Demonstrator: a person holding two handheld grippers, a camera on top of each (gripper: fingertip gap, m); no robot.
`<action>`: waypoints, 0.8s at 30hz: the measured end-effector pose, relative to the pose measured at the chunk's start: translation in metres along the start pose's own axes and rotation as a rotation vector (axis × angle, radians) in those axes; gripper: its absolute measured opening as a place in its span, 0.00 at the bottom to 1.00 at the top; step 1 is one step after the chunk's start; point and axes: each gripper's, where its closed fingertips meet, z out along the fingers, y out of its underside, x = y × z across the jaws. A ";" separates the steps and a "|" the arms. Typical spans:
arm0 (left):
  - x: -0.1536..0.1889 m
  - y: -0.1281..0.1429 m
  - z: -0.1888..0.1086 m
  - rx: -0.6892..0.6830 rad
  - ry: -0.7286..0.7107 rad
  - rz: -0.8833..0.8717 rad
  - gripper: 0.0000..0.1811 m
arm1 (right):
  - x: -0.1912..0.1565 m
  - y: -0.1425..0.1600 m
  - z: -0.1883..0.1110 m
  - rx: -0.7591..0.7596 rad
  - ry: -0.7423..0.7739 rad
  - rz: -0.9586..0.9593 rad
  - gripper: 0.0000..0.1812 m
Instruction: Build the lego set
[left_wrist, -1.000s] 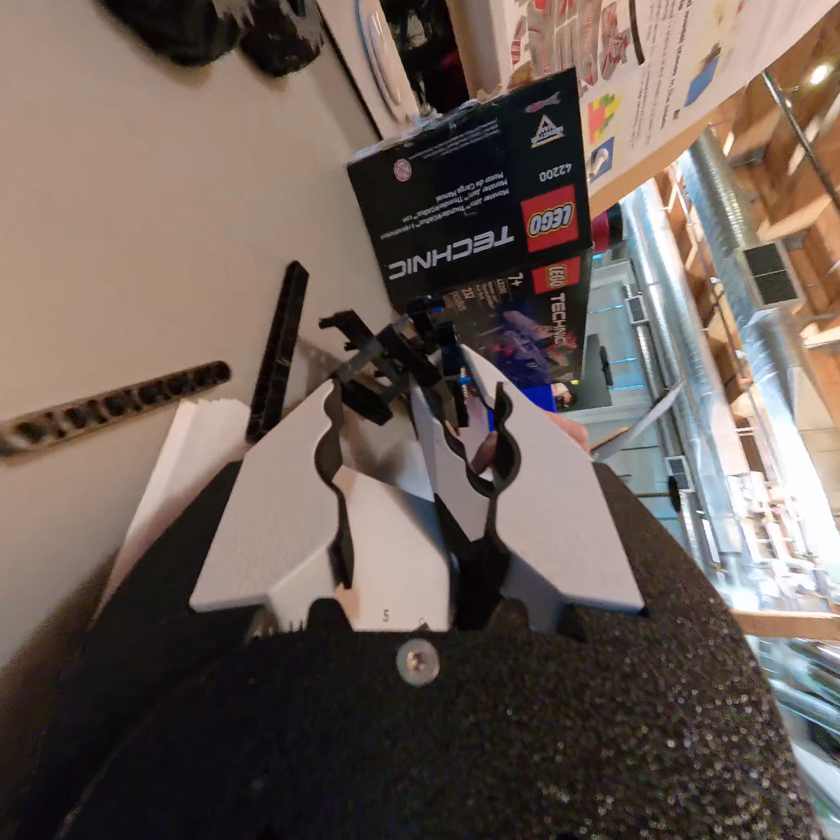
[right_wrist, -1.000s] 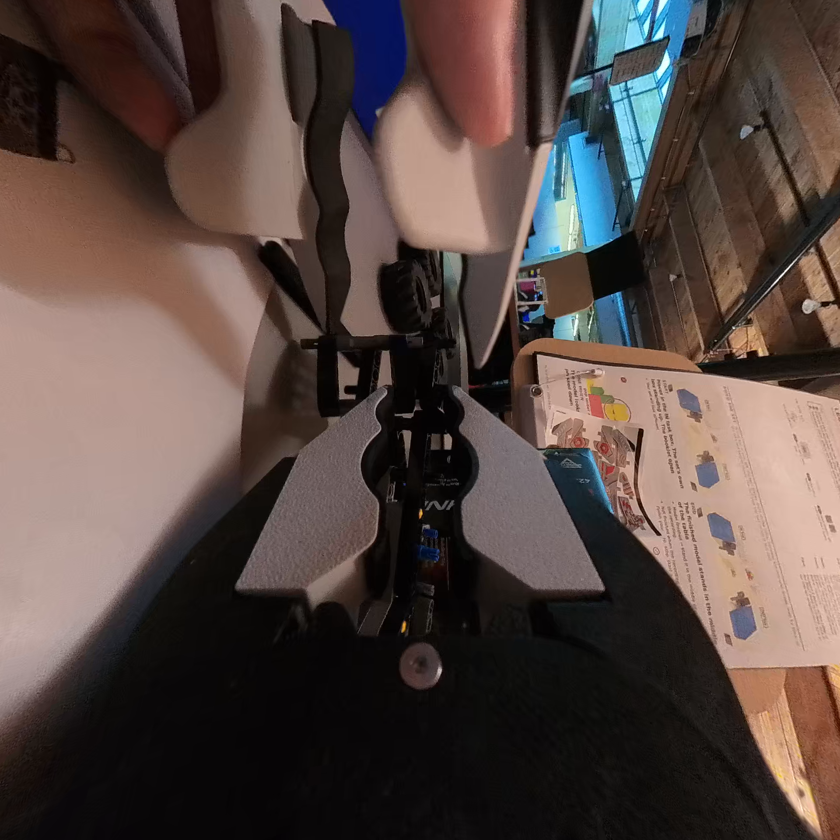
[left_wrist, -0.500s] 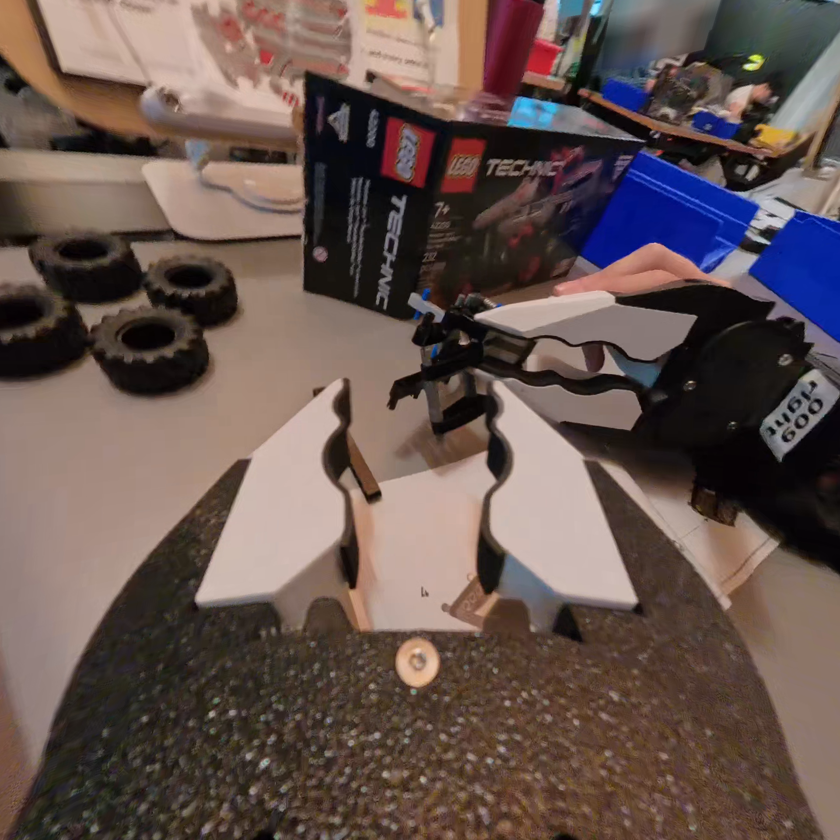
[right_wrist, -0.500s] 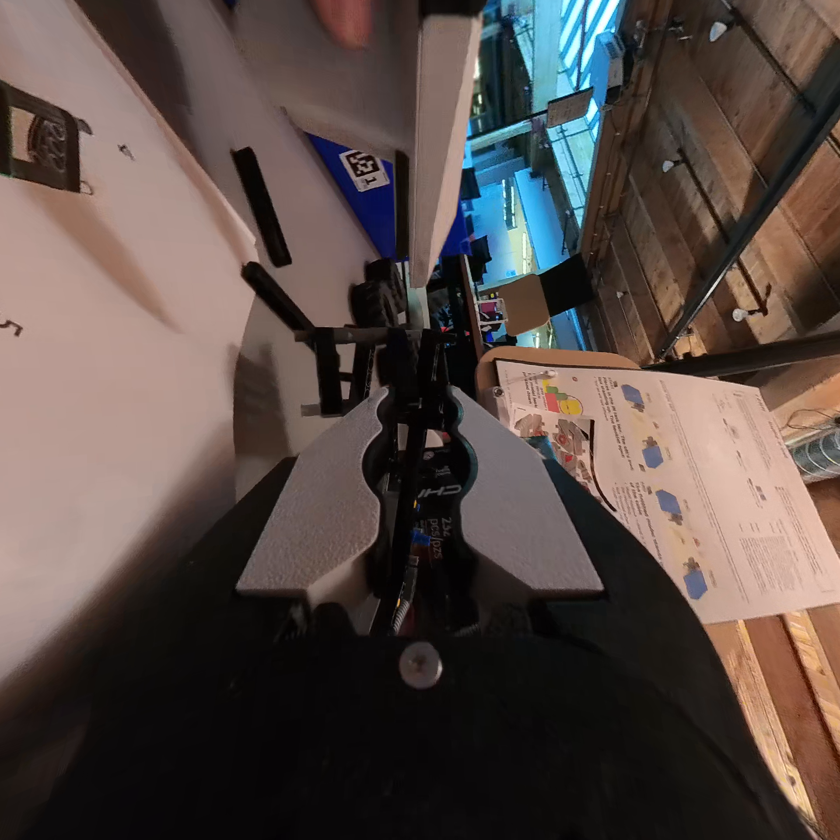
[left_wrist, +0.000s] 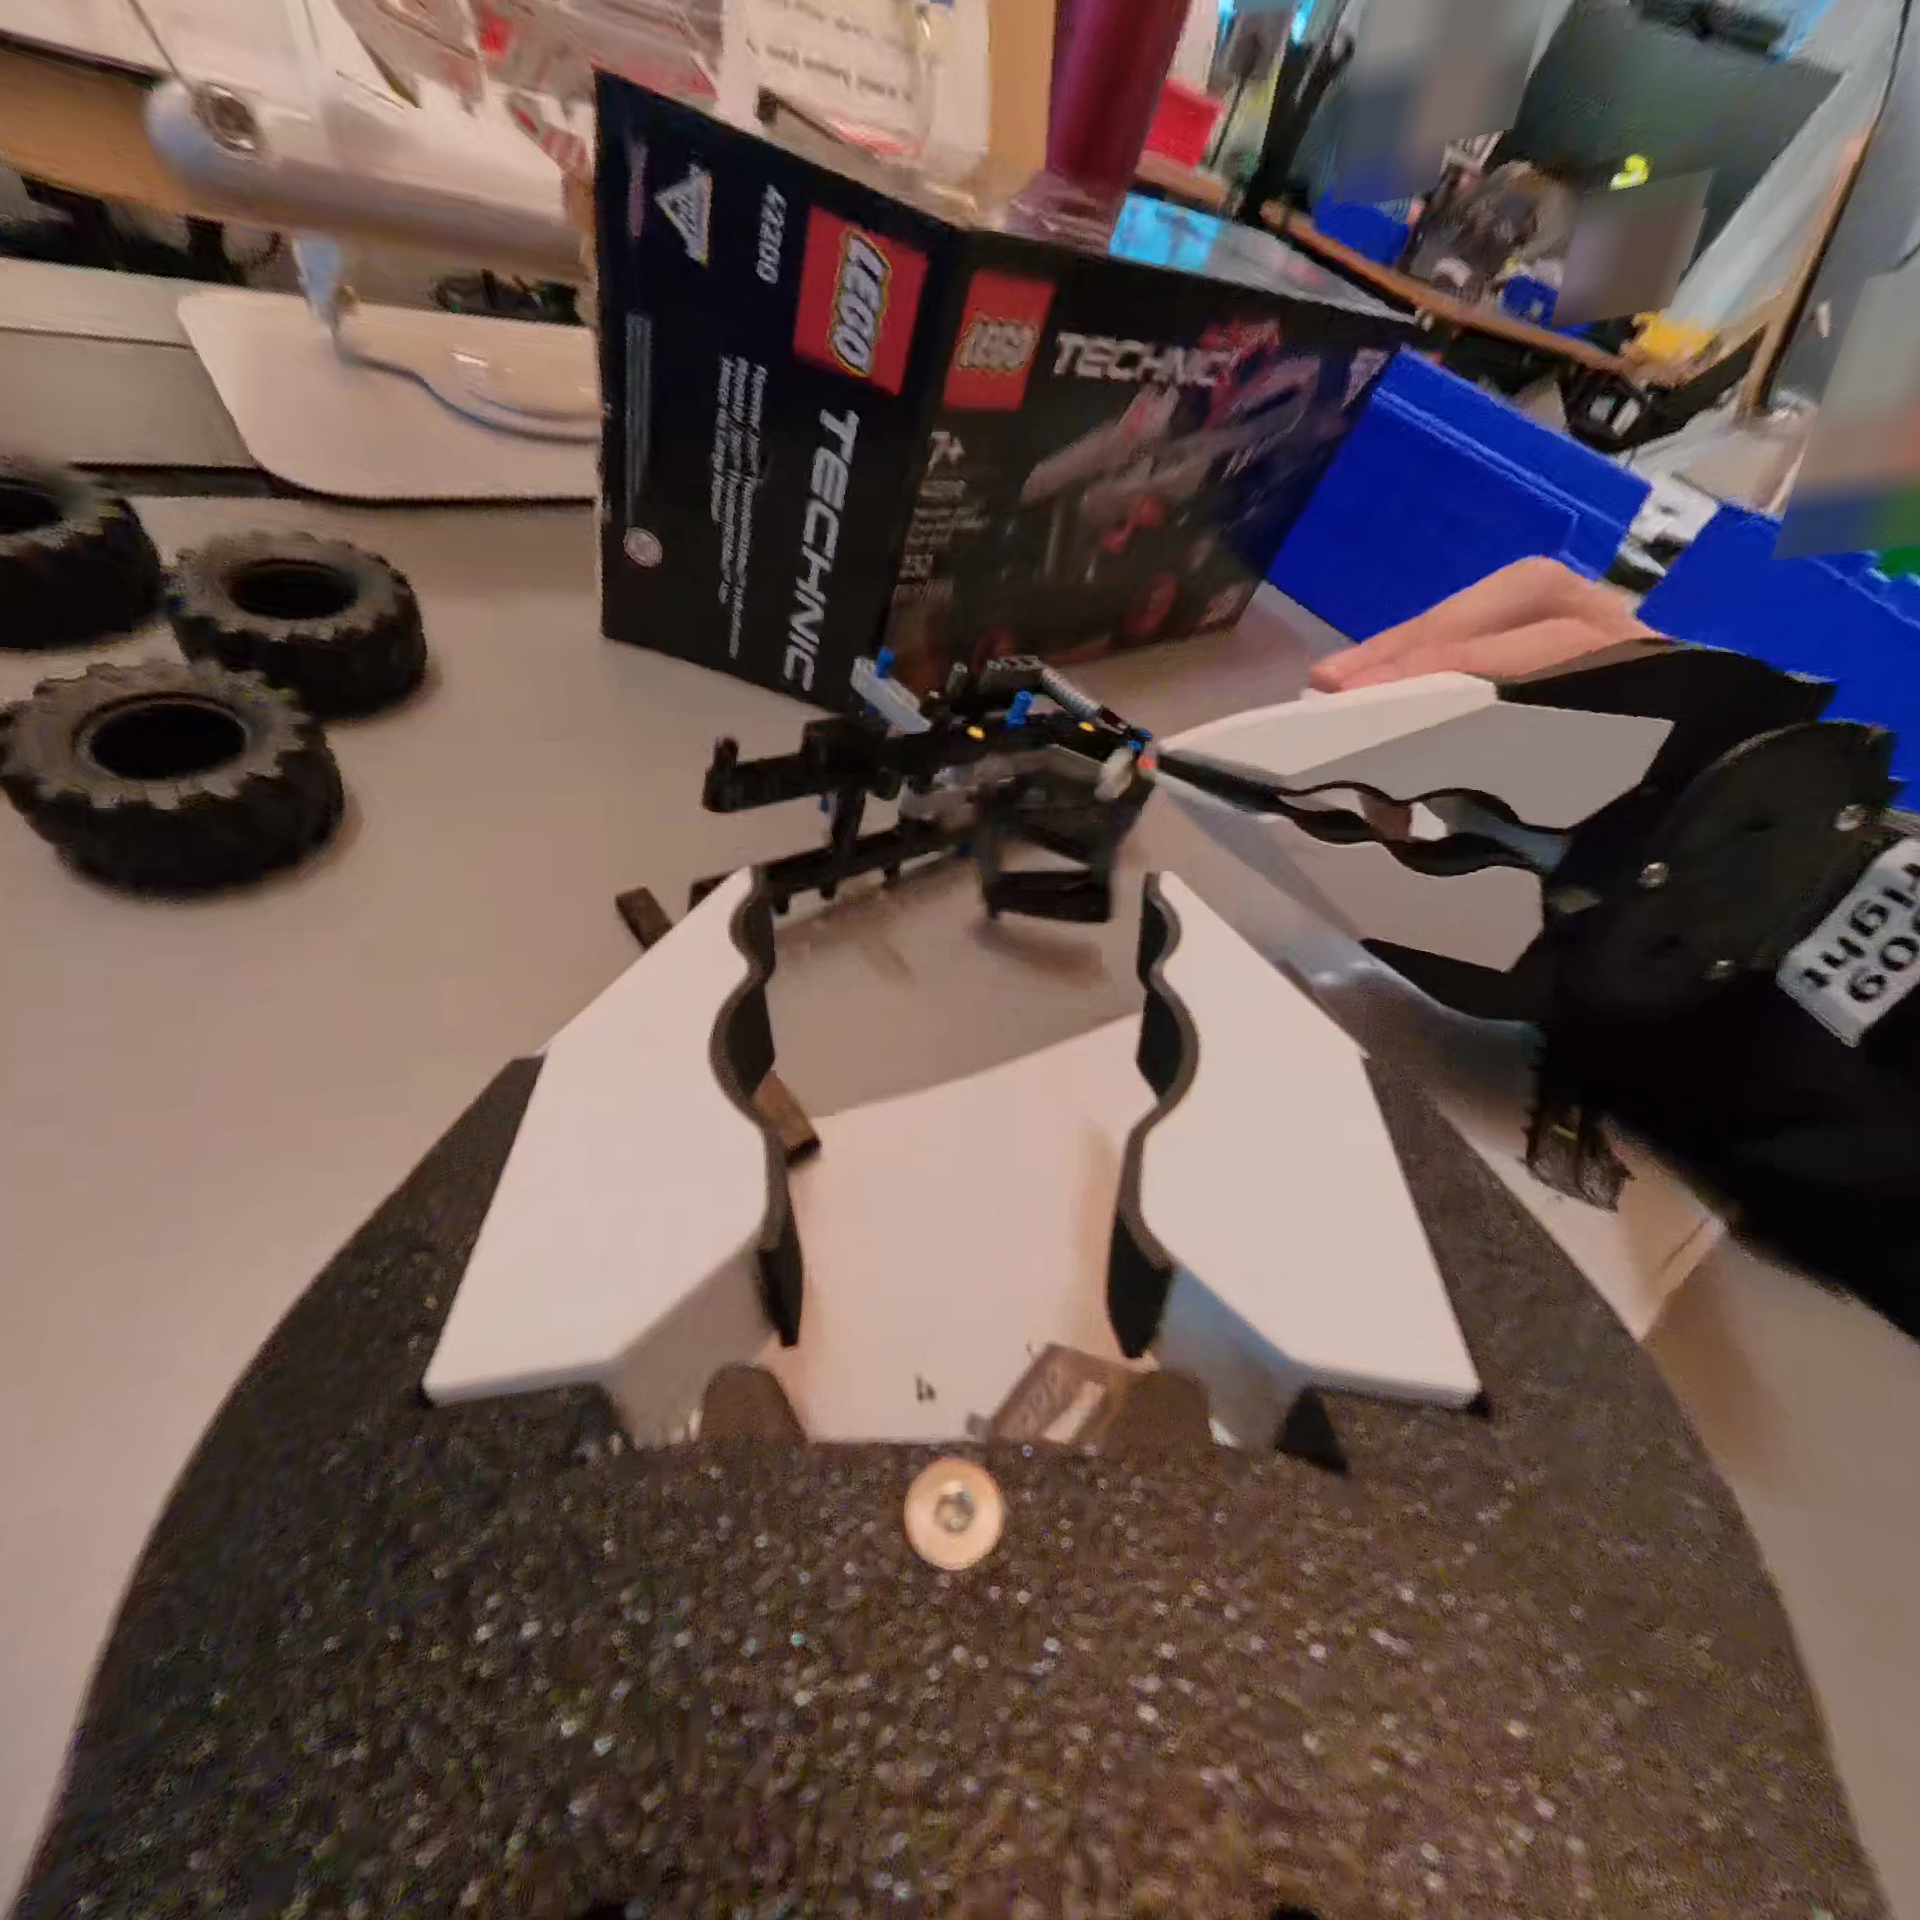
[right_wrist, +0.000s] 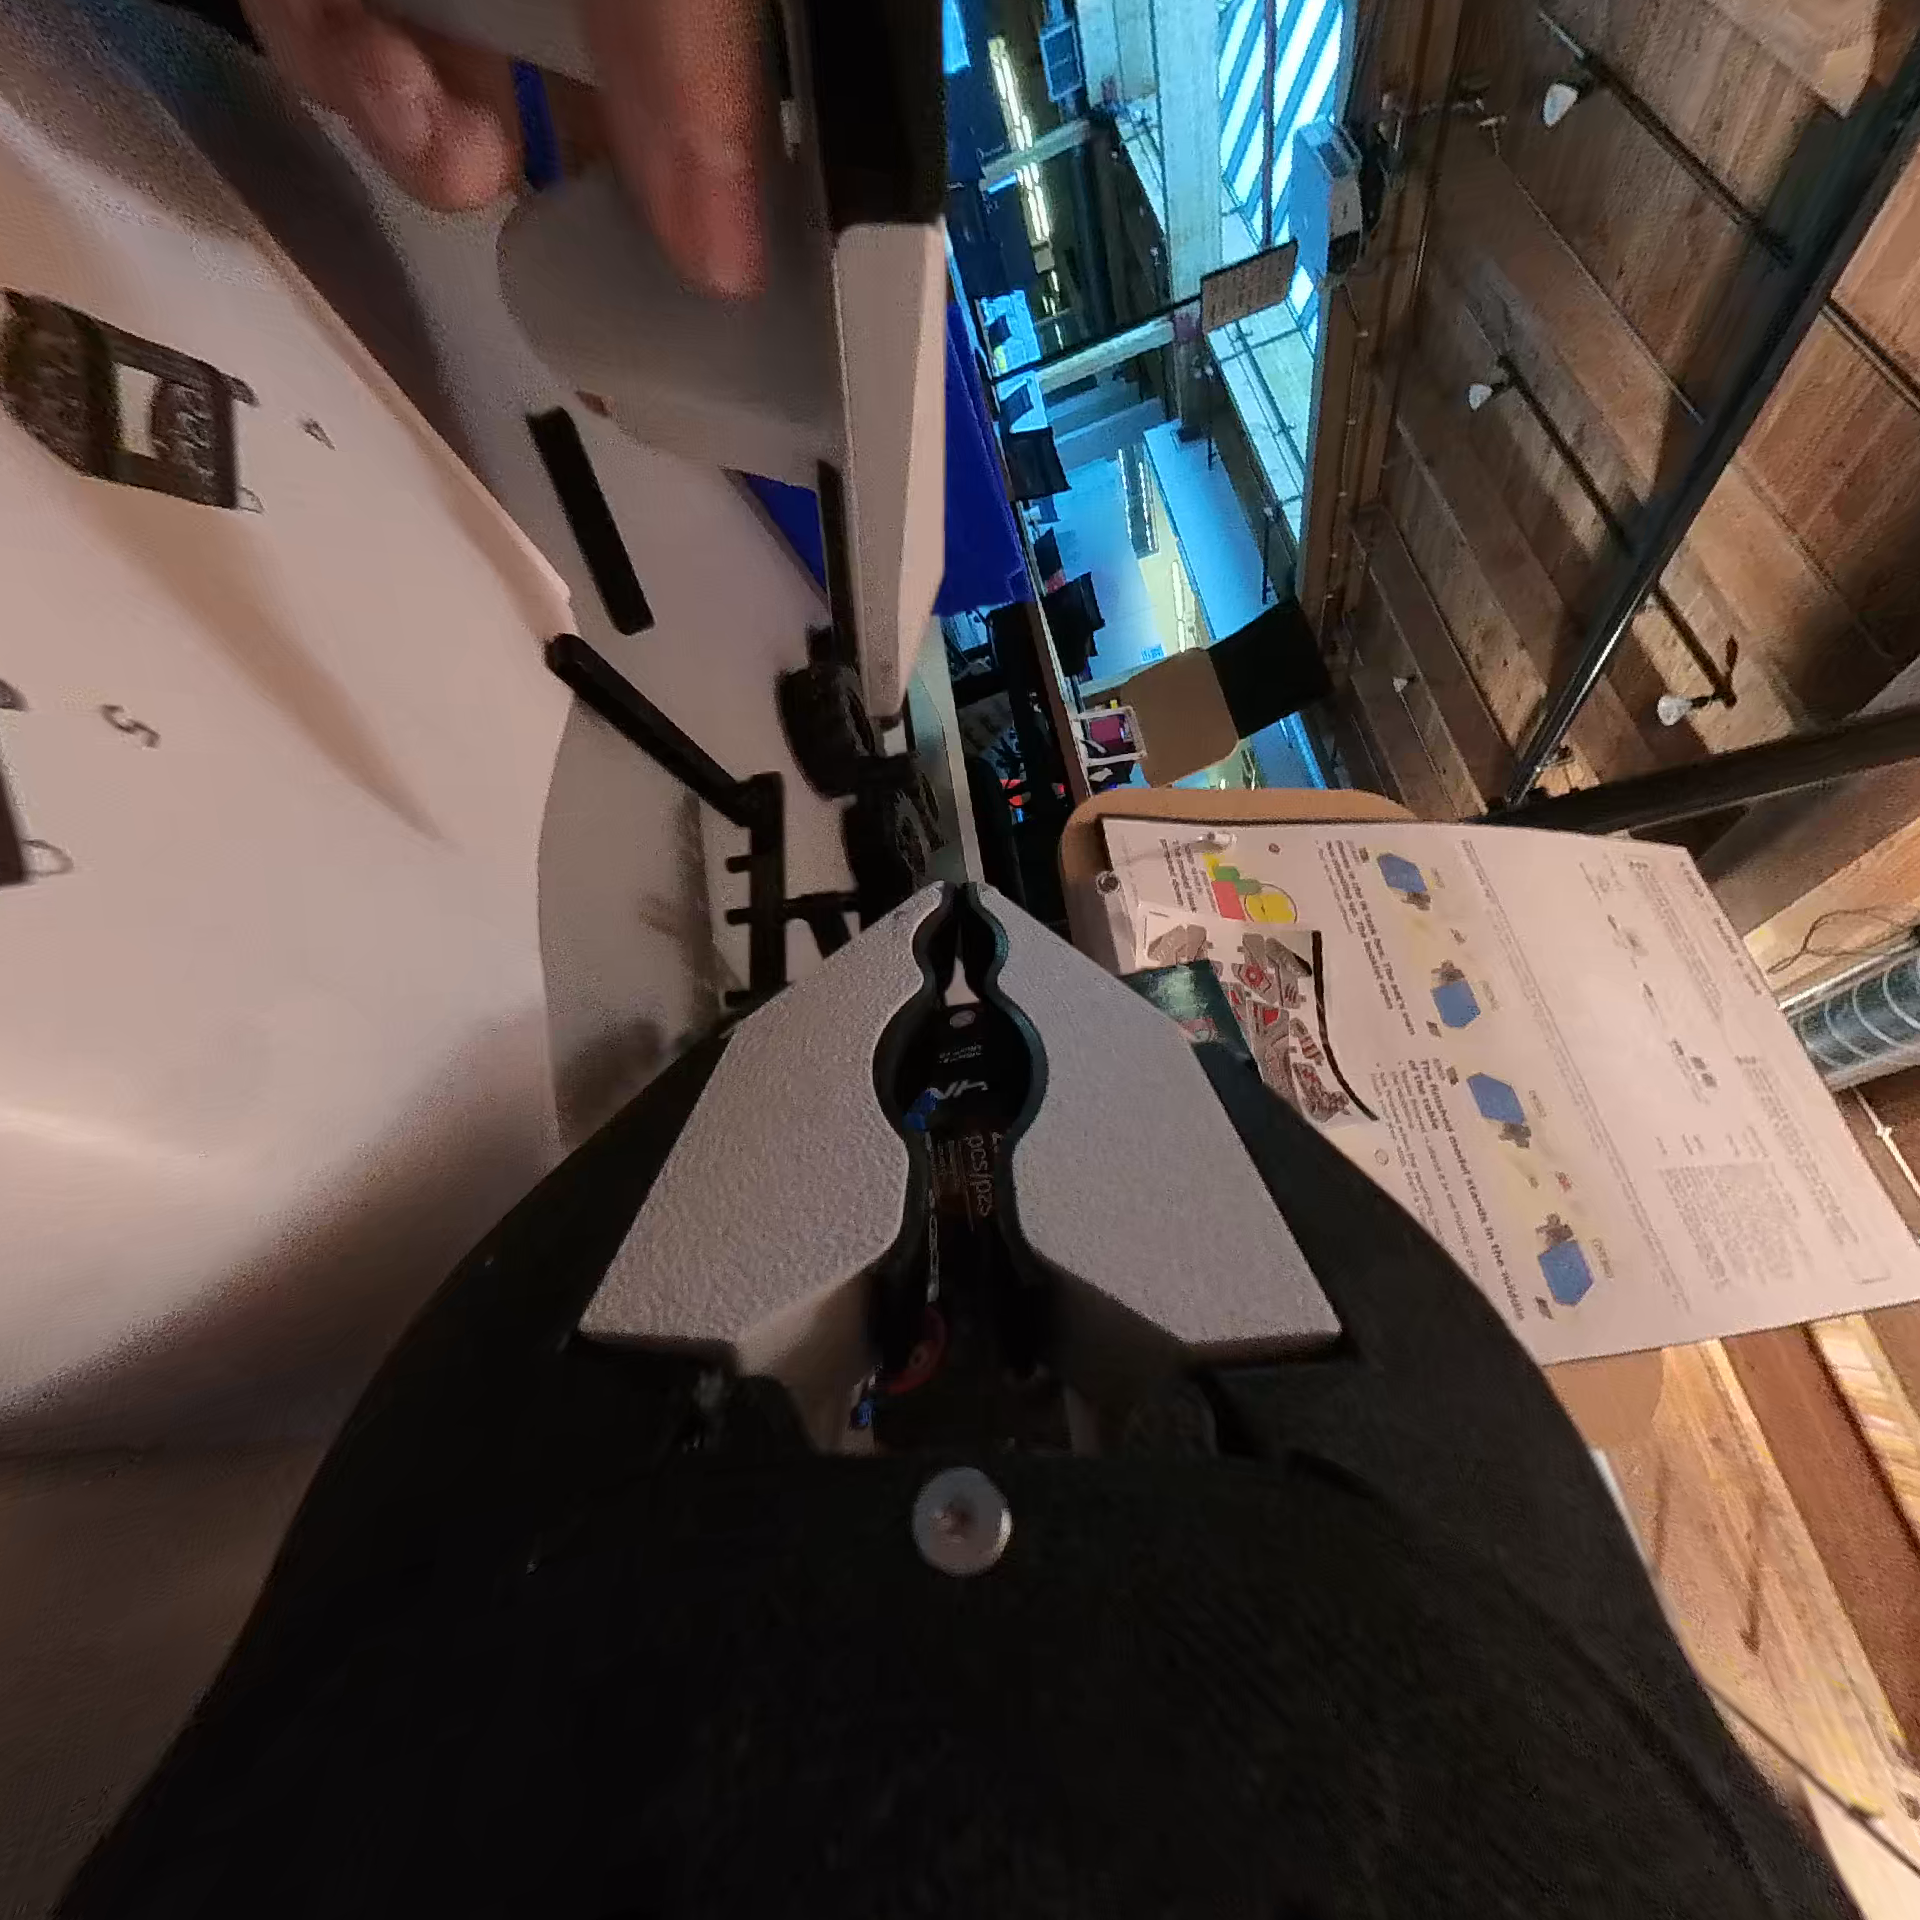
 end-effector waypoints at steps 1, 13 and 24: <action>0.007 -0.003 -0.002 0.019 0.025 -0.003 0.37 | 0.001 -0.005 -0.002 0.012 0.011 -0.016 0.00; 0.011 0.030 -0.010 -0.238 0.223 0.240 0.25 | -0.007 0.049 -0.045 -0.358 -0.234 0.434 0.03; 0.027 0.023 0.016 -0.308 0.455 0.333 0.17 | -0.048 0.051 -0.042 -0.574 -0.340 1.326 0.18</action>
